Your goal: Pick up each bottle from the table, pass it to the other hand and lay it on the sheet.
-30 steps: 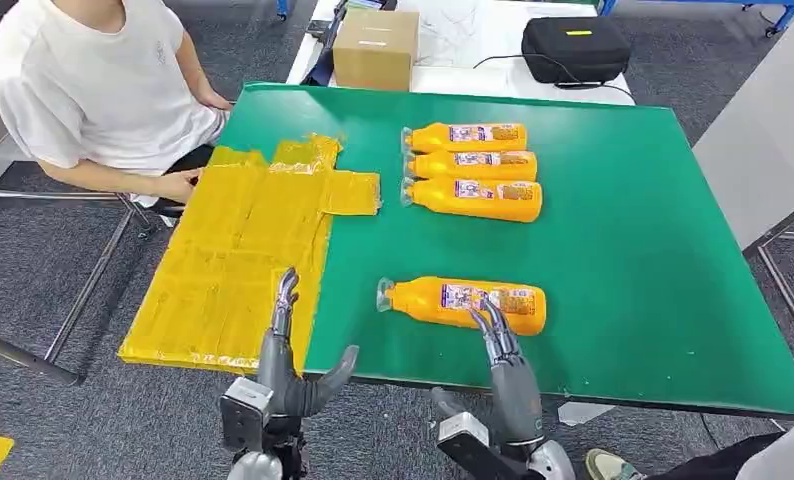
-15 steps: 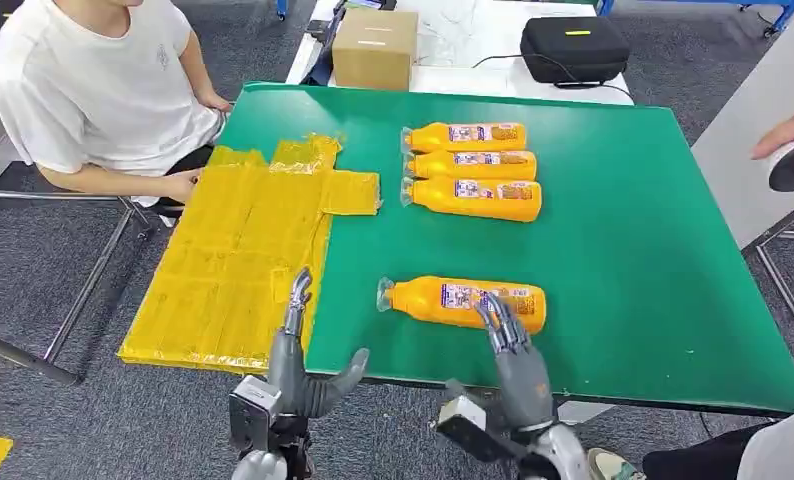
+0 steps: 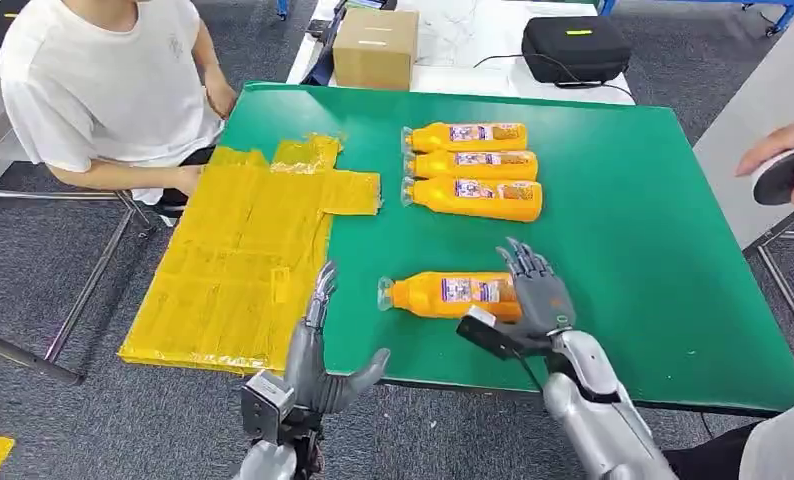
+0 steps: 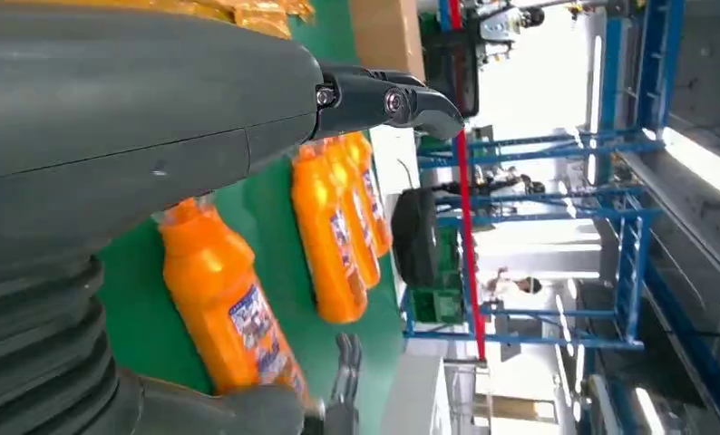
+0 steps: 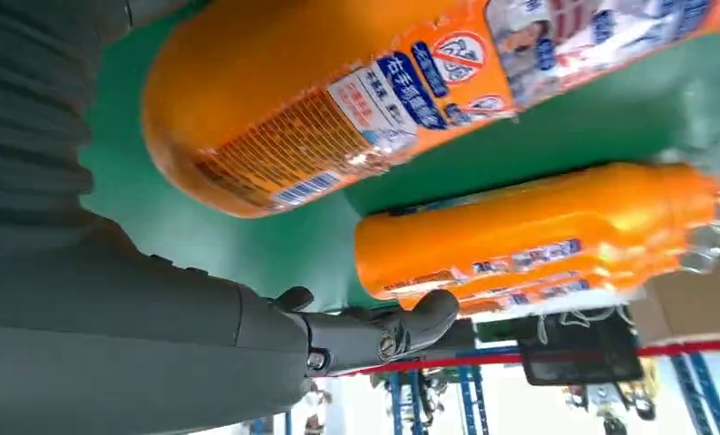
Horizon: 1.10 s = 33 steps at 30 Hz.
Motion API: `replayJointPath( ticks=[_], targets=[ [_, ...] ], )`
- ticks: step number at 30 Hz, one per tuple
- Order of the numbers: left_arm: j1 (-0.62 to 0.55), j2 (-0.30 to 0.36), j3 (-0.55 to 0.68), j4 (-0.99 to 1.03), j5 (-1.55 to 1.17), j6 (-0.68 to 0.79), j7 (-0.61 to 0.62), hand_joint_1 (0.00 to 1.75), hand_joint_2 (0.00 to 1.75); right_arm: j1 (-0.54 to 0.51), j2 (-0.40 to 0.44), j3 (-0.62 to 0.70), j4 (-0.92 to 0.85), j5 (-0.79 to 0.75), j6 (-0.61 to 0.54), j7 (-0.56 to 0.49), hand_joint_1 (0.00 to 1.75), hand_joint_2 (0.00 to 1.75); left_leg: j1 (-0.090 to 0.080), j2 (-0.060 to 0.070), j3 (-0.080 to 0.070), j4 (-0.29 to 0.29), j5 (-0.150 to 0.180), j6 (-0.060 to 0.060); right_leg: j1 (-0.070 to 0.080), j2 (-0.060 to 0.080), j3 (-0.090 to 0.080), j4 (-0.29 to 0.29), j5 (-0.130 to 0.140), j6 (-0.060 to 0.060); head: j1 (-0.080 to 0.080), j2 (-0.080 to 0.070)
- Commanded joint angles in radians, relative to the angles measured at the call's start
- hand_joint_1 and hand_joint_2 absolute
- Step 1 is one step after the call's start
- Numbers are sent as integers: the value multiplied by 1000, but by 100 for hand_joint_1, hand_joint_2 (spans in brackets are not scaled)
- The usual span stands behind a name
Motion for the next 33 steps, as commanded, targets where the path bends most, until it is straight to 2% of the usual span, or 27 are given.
replayJointPath(
  ticks=[1,7,12,17,20,21,22,23,24,25,27,33],
  targets=[
    [-41,21,-14,59,0,-10,1,0,175,-160,63,51,291,16,14,39,0,175,1,3,4,-1,-1,-2,1,3,4,-1,0,-2,0,0],
    [-51,19,-15,54,-7,-22,2,0,175,-187,95,73,347,2,98,24,0,175,1,2,3,-1,-1,-1,1,2,2,-1,0,-2,0,0],
    [-36,22,-6,34,-19,-20,6,0,175,-237,84,149,375,71,167,116,0,175,1,4,5,0,-2,-3,1,4,3,0,-1,-3,0,0],
    [-35,22,-5,32,-19,-21,6,0,175,-244,79,152,376,74,177,121,0,175,1,1,5,-1,-2,-2,1,1,5,-1,-1,-3,0,0],
    [-31,21,0,27,-22,-17,7,0,175,-274,75,191,401,98,257,170,0,175,1,1,5,-1,-1,-2,1,2,4,-1,-1,-2,0,0],
    [-31,22,2,27,-24,-18,8,0,175,-288,74,198,412,94,286,179,58,175,0,2,3,0,-1,-1,0,2,2,0,-1,-2,0,0],
    [-36,17,3,28,-26,-14,10,0,175,-305,77,216,425,102,310,192,143,175,1,3,5,0,-2,-2,1,3,4,0,-1,-3,0,0],
    [-39,15,3,27,-28,-12,13,0,175,-317,81,227,434,104,325,197,162,175,1,2,3,0,-1,-1,1,2,3,0,-1,-2,0,0],
    [-41,12,6,28,-29,-8,16,0,175,-324,89,228,443,101,335,207,161,175,1,1,3,0,-1,-1,1,1,2,-1,0,-2,0,0],
    [-42,11,7,29,-30,-6,18,0,175,-329,92,232,452,106,344,216,168,175,1,2,4,0,-1,-2,1,2,4,-1,-1,-2,0,0],
    [-45,9,9,32,-34,-5,21,0,175,-342,98,240,476,109,364,231,171,175,1,1,5,0,-1,-2,1,1,4,-1,-1,-3,0,0],
    [-45,8,9,33,-35,-6,21,0,175,-345,97,240,480,106,368,233,171,175,1,0,4,0,-1,-1,1,0,4,-1,-1,-2,0,0]
  ],
)
